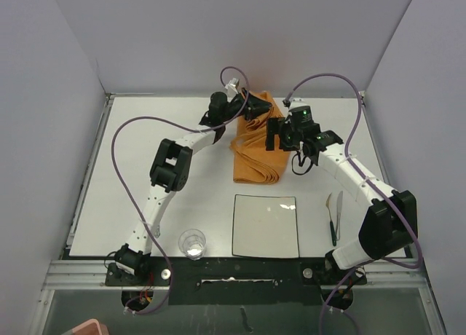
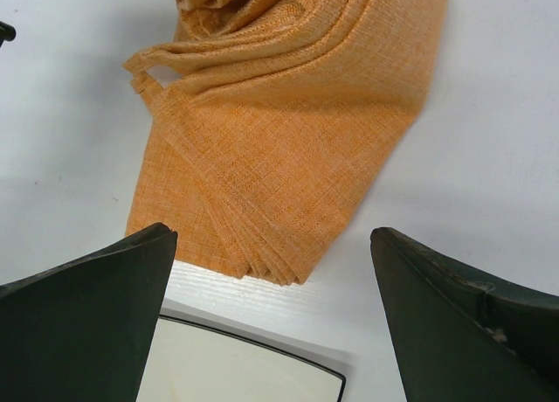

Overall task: Set the dinner table for one person
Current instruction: Flatten out the napkin at the center of the board.

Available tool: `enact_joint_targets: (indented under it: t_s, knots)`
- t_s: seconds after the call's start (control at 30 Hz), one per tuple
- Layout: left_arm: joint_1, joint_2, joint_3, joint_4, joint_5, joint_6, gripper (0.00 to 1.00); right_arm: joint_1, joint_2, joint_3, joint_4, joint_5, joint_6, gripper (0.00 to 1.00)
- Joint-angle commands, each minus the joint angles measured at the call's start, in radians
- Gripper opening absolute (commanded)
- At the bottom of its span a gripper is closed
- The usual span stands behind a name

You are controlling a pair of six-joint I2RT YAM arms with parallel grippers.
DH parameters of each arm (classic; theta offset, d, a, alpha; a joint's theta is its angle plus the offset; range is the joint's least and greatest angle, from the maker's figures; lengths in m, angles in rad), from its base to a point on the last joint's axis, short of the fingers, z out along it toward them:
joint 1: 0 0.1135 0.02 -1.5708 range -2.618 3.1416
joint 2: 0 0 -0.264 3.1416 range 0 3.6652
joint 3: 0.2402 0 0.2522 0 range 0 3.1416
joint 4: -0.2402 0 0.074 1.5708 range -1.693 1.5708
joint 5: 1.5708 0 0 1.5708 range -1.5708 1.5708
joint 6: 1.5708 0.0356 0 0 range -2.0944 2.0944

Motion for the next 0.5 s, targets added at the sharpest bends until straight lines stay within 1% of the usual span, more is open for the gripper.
enact_joint_targets:
  t_s: [0.0,0.03,0.1,0.13,0.17,0.2,0.27,0.3,0.33,0.37,0.4,0.43,0.47]
  knots:
    - [-0.011,-0.021,0.090,0.190,0.101,-0.014,0.53,-0.001,-0.050,0.001,0.053,-0.011,-0.013,1.00]
    - [-0.011,-0.032,0.092,0.193,0.120,-0.004,0.63,0.000,-0.051,0.002,0.053,-0.011,-0.013,1.00]
    - [-0.008,-0.059,0.078,0.204,0.160,0.013,0.75,-0.001,-0.051,0.000,0.058,-0.011,-0.015,1.00]
    - [-0.005,-0.077,0.057,0.204,0.175,0.021,0.78,-0.001,-0.050,-0.002,0.060,-0.015,-0.016,1.00]
    - [0.002,-0.096,0.036,0.210,0.196,0.027,0.93,-0.001,-0.048,-0.003,0.061,-0.020,-0.016,1.00]
    - [0.010,-0.117,0.008,0.222,0.225,0.033,0.97,0.000,-0.044,-0.005,0.063,-0.027,-0.016,1.00]
    - [0.045,-0.187,-0.087,0.208,0.253,0.086,0.98,-0.001,-0.029,-0.005,0.063,-0.046,-0.013,0.99]
    - [0.069,-0.247,-0.156,0.133,0.248,0.172,0.98,0.002,-0.020,-0.001,0.061,-0.055,-0.014,0.99]
    - [0.094,-0.360,-0.234,-0.002,0.214,0.301,0.98,0.005,-0.012,0.005,0.059,-0.062,-0.018,0.99]
    - [0.120,-0.443,-0.293,-0.167,0.146,0.464,0.98,0.009,-0.003,0.012,0.057,-0.065,-0.025,0.99]
    - [0.138,-0.508,-0.321,-0.351,0.072,0.610,0.98,0.013,0.003,0.021,0.053,-0.062,-0.036,0.99]
    - [0.150,-0.549,-0.314,-0.520,-0.001,0.738,0.98,0.017,0.010,0.029,0.051,-0.063,-0.045,0.99]
    - [0.158,-0.564,-0.289,-0.673,-0.070,0.832,0.98,0.019,0.018,0.039,0.049,-0.066,-0.050,0.99]
